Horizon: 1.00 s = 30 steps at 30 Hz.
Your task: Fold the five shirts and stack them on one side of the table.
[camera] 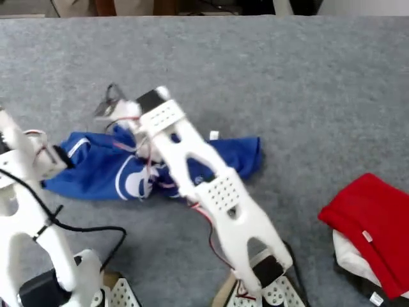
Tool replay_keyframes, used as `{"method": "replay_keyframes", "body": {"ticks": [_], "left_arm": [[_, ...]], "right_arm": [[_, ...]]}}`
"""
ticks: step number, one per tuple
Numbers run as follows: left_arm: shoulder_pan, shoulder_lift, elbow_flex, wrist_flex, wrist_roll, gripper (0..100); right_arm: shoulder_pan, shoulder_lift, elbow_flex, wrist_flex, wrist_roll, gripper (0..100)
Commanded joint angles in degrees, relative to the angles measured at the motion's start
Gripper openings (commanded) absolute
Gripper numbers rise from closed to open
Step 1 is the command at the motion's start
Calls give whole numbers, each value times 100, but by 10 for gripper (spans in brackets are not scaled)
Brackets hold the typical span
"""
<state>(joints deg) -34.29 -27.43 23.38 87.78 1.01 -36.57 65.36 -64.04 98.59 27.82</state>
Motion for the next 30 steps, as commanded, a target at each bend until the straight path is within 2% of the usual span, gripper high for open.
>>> {"method": "replay_keyframes", "body": {"ticks": [1,5,10,13,20,22,25,28,30], "left_arm": [[-800,-48,-246,-404,-246,254],[-1292,-22,-53,-695,-677,254],[-1451,-75,703,-1169,-993,254],[-1459,-75,1002,-1371,-993,254],[-1424,-31,1125,-1451,-985,254],[-1424,-31,1169,-1565,-985,254],[-1415,-31,1284,-1741,-985,254],[-1415,-31,1398,-1820,-985,254],[-1415,-22,1459,-1811,-985,254]], "right_arm": [[927,119,-778,281,-141,5],[1930,101,-1068,360,-141,5],[3178,101,-927,378,-114,5],[3855,92,-910,378,-88,5],[4980,84,-945,378,527,10],[5130,-57,-1033,378,633,51],[5059,-699,-1165,378,677,184],[4532,-1552,-1059,378,862,288],[4022,-2053,-778,378,862,302]]}}
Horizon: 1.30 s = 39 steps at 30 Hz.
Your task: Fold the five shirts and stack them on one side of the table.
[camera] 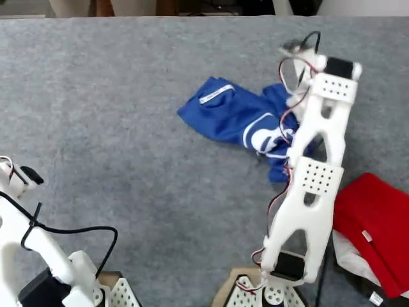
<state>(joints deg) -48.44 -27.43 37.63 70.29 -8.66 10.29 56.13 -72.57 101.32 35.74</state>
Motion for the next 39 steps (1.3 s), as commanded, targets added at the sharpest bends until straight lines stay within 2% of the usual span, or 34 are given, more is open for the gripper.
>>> {"method": "replay_keyframes", "body": {"ticks": [1,7,12,16,20,26,27,33,39], "left_arm": [[0,-22,70,-62,-18,254],[0,-31,246,-62,9,254],[0,-66,484,-62,18,254],[0,-66,668,-62,18,253],[0,-75,747,-62,-18,253],[9,-75,712,-70,-18,253],[18,-75,703,-70,-18,253],[308,-66,747,-53,18,250],[281,-75,747,-53,-9,250]], "right_arm": [[-963,-1349,251,97,62,302],[-2888,-1631,1033,-88,-44,302],[-3679,-822,1288,-905,-167,302],[-3732,189,971,-1345,-176,302],[-3486,980,189,-1363,-510,280],[-3204,1393,-963,-818,-571,34],[-3196,1376,-1095,-712,-571,3],[-3371,831,-2114,88,-580,5],[-3890,-611,-1824,114,-774,5]]}}
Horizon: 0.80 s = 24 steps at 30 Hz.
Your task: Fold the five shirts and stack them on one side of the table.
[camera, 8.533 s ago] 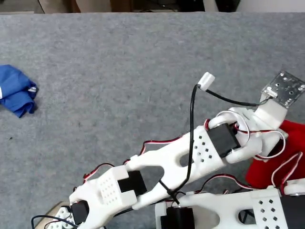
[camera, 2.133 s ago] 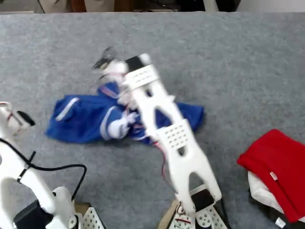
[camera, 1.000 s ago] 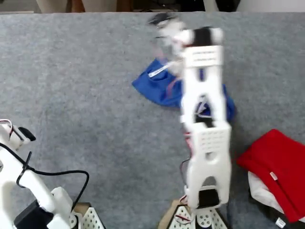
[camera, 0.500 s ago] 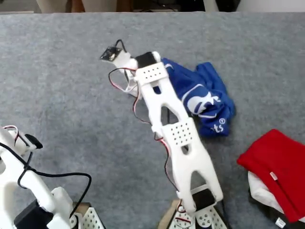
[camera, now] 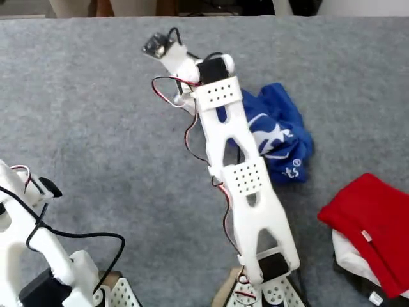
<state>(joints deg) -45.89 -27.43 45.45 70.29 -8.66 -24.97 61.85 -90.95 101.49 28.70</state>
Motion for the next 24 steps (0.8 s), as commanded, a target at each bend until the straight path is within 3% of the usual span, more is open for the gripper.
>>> {"method": "replay_keyframes", "body": {"ticks": [1,8,15,18,24], "left_arm": [[26,-75,-35,-53,-9,250],[18,-75,-35,-53,9,250],[44,-75,-35,-53,18,250],[53,-75,-35,-53,26,250],[53,-75,-35,-53,26,250]], "right_arm": [[-532,-1516,215,97,-70,5],[-1763,-4022,1332,-220,-44,5],[-2185,-5560,1974,-1433,-70,5],[-1859,-5596,2457,-1899,-62,5],[-295,-4514,4110,-3095,-70,5]]}}
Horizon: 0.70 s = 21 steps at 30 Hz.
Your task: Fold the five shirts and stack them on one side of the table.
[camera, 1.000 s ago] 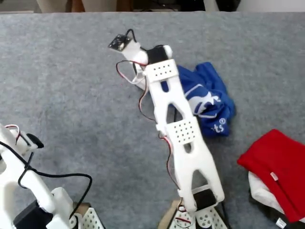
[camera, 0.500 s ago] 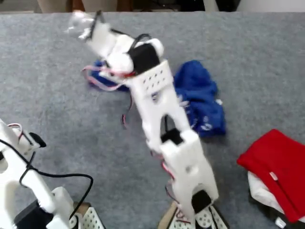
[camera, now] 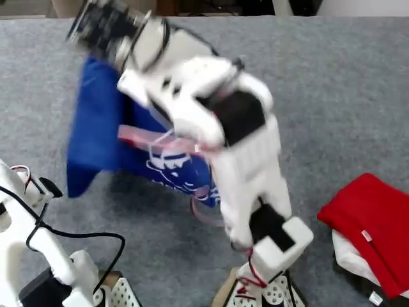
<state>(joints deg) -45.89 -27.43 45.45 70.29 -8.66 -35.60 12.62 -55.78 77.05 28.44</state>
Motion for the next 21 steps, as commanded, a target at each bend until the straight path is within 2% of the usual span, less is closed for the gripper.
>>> {"method": "replay_keyframes", "body": {"ticks": [1,9,12,17,21], "left_arm": [[53,-75,-35,-53,26,250],[62,-75,-62,-35,26,250],[70,-75,-79,-26,35,250],[809,-75,-79,-9,229,250],[1793,-40,-396,-18,1055,254]], "right_arm": [[1024,681,778,-782,-44,5],[2554,2941,673,-1424,0,5],[3081,3705,259,-1319,0,5],[3881,4532,-673,-501,123,5],[4286,5068,-1279,237,1002,5]]}}
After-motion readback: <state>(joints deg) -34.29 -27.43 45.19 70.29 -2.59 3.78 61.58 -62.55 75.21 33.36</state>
